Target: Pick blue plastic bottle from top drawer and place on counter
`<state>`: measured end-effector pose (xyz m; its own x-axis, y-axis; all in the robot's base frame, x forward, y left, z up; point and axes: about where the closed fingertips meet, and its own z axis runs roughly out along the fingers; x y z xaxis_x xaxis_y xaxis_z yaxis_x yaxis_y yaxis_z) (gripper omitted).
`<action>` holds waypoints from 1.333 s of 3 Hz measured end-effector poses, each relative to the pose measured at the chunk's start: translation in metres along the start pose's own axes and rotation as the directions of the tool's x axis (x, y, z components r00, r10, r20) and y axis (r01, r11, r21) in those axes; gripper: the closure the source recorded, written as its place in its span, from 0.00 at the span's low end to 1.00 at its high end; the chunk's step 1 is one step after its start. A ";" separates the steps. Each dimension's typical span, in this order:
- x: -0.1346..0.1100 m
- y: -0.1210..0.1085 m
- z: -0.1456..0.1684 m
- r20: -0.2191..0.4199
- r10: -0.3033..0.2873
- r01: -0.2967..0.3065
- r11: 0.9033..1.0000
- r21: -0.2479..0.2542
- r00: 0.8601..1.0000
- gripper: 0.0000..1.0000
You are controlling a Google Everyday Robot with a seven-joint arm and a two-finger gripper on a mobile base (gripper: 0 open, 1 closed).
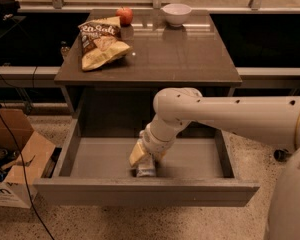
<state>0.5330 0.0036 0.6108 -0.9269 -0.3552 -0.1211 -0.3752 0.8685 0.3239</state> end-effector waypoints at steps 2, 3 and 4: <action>-0.001 0.004 -0.066 0.130 -0.061 0.061 0.998 0.003 0.990 0.89; 0.007 0.005 -0.138 0.218 -0.171 0.170 0.985 0.024 0.961 1.00; 0.032 -0.006 -0.192 0.232 -0.282 0.275 0.959 0.061 0.931 1.00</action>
Offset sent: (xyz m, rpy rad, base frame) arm 0.0013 -0.0334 0.1134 0.0970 -0.2360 0.0330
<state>0.5072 -0.0800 0.7851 -0.7594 -0.4954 -0.4217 -0.6159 0.7564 0.2205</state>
